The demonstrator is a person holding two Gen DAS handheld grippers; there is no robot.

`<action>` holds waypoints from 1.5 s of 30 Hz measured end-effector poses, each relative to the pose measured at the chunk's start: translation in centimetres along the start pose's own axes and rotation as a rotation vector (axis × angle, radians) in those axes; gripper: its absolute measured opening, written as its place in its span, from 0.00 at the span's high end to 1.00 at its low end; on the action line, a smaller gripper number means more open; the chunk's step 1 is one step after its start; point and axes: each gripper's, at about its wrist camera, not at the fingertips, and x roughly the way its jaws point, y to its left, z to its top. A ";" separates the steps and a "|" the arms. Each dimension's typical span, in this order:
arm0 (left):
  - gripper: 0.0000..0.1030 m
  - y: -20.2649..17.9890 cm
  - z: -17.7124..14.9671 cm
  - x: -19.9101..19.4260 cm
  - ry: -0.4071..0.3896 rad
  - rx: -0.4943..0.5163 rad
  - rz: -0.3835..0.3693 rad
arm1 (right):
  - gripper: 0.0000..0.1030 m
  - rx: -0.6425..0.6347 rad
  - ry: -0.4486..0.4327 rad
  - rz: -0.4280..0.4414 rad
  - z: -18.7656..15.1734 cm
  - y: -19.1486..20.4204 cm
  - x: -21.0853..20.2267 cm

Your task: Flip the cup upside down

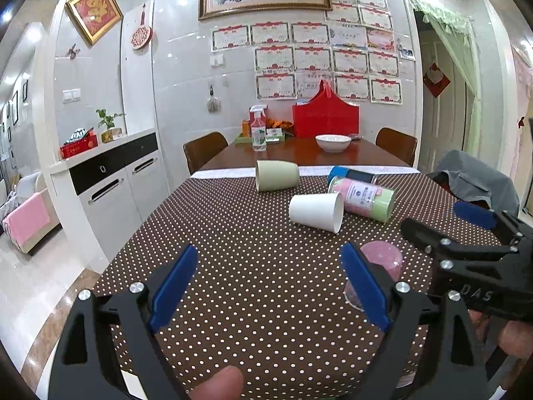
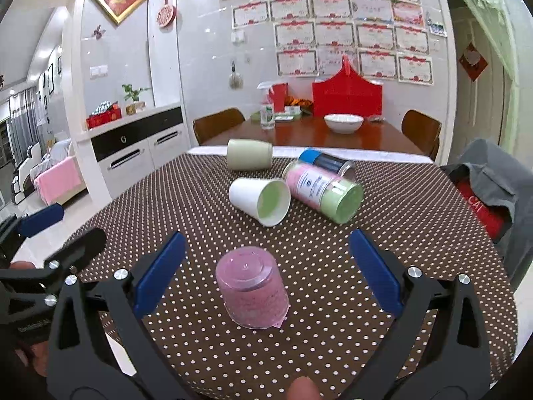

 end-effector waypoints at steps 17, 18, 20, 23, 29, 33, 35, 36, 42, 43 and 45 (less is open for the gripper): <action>0.15 -1.3 2.0 -4.2 -0.064 0.033 0.021 | 0.06 0.026 -0.123 -0.121 2.3 -0.8 -7.4; 0.15 -1.5 2.0 -4.4 -0.067 0.037 0.019 | 0.06 0.028 -0.130 -0.139 2.3 -0.8 -7.8; 0.15 -1.7 2.1 -4.9 -0.076 0.043 0.028 | 0.06 0.030 -0.138 -0.168 2.2 -0.8 -8.4; 0.15 -1.9 2.2 -5.9 -0.104 0.049 0.046 | 0.06 0.028 -0.148 -0.204 2.0 -0.6 -9.3; 0.15 -1.7 2.5 -7.2 -0.119 0.018 0.054 | 0.06 0.041 -0.168 -0.237 1.5 -0.3 -10.4; 0.15 -1.8 2.5 -8.1 -0.148 0.030 0.060 | 0.06 0.036 -0.171 -0.236 1.3 0.1 -10.6; 0.15 -1.7 2.6 -8.4 -0.151 0.022 0.051 | 0.06 0.036 -0.170 -0.231 1.3 0.3 -10.6; 0.15 -1.7 2.7 -8.5 -0.154 0.020 0.052 | 0.06 0.037 -0.170 -0.228 1.3 0.4 -10.5; 0.15 -1.3 2.8 -9.1 -0.169 0.009 0.057 | 0.06 0.035 -0.179 -0.227 1.5 0.6 -10.8; 0.15 -1.2 2.8 -9.2 -0.170 0.007 0.059 | 0.06 0.035 -0.179 -0.228 1.5 0.6 -10.8; 0.15 -1.1 2.9 -9.1 -0.170 0.002 0.058 | 0.06 0.035 -0.179 -0.226 1.5 0.6 -10.8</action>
